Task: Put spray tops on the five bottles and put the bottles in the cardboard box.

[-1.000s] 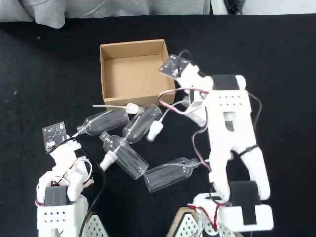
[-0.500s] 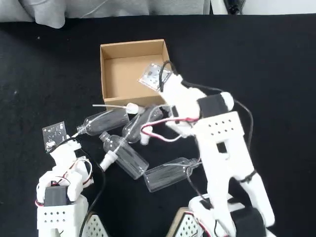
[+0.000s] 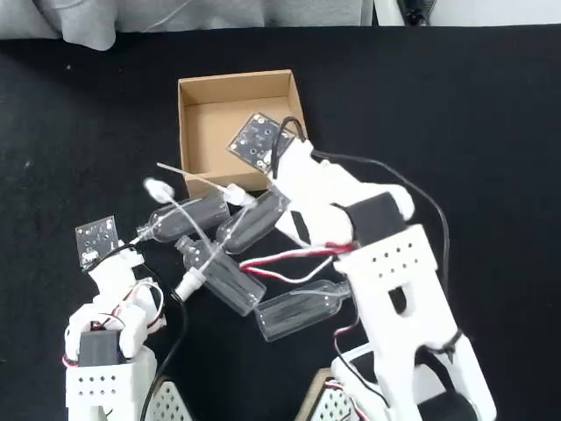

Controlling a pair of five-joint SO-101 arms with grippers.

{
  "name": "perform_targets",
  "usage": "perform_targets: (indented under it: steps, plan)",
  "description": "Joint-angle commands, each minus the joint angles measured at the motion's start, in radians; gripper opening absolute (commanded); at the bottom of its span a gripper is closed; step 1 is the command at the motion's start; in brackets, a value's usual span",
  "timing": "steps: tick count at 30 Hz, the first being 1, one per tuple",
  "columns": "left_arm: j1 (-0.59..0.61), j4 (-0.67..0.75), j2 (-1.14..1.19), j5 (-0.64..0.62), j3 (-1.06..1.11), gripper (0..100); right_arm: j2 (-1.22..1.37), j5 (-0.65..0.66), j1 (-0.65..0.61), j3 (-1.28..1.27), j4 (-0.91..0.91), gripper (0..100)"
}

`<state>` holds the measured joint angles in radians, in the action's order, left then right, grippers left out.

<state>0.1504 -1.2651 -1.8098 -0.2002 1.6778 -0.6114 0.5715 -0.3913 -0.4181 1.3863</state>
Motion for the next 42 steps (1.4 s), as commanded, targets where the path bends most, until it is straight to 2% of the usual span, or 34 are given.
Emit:
perform_targets:
  steps: [1, 14, 21, 32, 35, 42]
  plan:
    - [-0.002, -0.005, -0.014, 0.003, 0.022, 3, -0.076, -0.009, -0.021, -0.010, 0.006, 12.4]
    - [-0.002, -0.005, -0.014, 0.003, 0.022, 3, -0.283, -0.011, -0.021, -0.143, -0.005, 12.4]
    - [-0.002, -0.005, -0.014, 0.003, 0.022, 3, -0.367, -0.012, -0.017, -0.242, -0.100, 12.4]
    - [-0.002, -0.005, -0.014, 0.003, 0.022, 3, -0.441, -0.150, -0.014, -0.314, -0.199, 12.4]
    - [-0.002, -0.005, -0.014, 0.003, 0.022, 3, -0.443, -0.187, 0.031, -0.355, -0.256, 12.4]
    - [-0.002, -0.005, -0.014, 0.003, 0.022, 3, -0.443, -0.287, 0.226, -0.489, -0.443, 12.4]
